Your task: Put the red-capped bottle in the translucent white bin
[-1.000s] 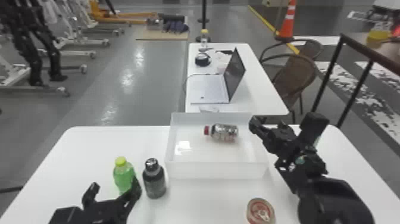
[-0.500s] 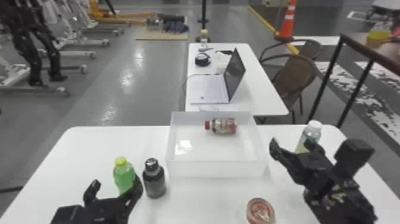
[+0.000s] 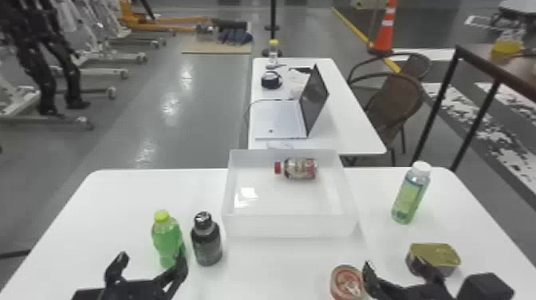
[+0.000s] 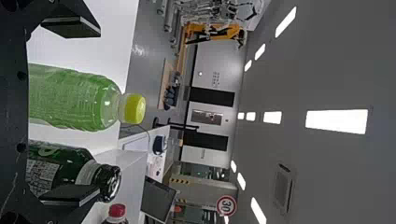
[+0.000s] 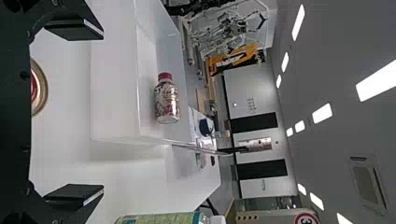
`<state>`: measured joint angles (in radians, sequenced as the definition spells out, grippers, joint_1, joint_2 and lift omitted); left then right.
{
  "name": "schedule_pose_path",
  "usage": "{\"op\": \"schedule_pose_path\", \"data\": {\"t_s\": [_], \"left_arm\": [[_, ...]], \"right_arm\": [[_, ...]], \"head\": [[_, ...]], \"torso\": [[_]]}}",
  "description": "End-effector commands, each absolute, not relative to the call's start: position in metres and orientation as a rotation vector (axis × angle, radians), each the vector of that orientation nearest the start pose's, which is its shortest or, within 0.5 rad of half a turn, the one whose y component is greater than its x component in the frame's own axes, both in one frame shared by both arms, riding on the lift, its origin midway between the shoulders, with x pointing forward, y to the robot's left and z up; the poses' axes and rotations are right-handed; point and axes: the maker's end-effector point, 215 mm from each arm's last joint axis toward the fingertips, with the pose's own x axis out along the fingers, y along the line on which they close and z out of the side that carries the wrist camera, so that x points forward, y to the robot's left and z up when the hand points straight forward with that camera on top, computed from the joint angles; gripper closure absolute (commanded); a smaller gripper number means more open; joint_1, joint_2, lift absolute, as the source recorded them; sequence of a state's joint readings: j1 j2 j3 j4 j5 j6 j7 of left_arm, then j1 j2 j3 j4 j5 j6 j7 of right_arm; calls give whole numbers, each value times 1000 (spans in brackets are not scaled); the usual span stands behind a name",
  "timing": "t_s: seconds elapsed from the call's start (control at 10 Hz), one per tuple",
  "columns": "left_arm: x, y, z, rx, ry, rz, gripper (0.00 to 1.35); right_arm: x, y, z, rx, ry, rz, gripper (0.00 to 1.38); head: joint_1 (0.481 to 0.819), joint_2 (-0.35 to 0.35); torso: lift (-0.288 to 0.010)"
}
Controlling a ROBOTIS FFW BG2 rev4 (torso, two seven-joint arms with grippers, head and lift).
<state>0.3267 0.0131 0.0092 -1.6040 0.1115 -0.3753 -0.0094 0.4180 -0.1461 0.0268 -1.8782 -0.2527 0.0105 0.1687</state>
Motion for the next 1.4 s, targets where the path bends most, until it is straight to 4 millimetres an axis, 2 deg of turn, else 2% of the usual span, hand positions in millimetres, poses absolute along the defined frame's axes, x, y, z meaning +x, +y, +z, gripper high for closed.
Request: {"op": "schedule_pose_path", "data": {"t_s": [0.0, 0.2, 0.5, 1.0, 1.3], "left_arm": [[466, 251, -392, -18, -46, 20, 124], [462, 248, -395, 46, -21, -12, 121], [467, 248, -387, 42, -38, -9, 117], [466, 256, -386, 49, -44, 3, 117], [466, 257, -387, 46, -39, 5, 117]], "right_arm": [[451, -204, -401, 103, 146, 226, 136], [452, -203, -405, 94, 150, 221, 136], [458, -204, -397, 78, 129, 221, 136], [459, -208, -382, 76, 70, 202, 139], [459, -213, -382, 76, 56, 180, 139]], "head": [[549, 0], [549, 0], [549, 0], [549, 0], [549, 0]], "torso": [[-100], [-100], [-100], [-100], [-100]]}}
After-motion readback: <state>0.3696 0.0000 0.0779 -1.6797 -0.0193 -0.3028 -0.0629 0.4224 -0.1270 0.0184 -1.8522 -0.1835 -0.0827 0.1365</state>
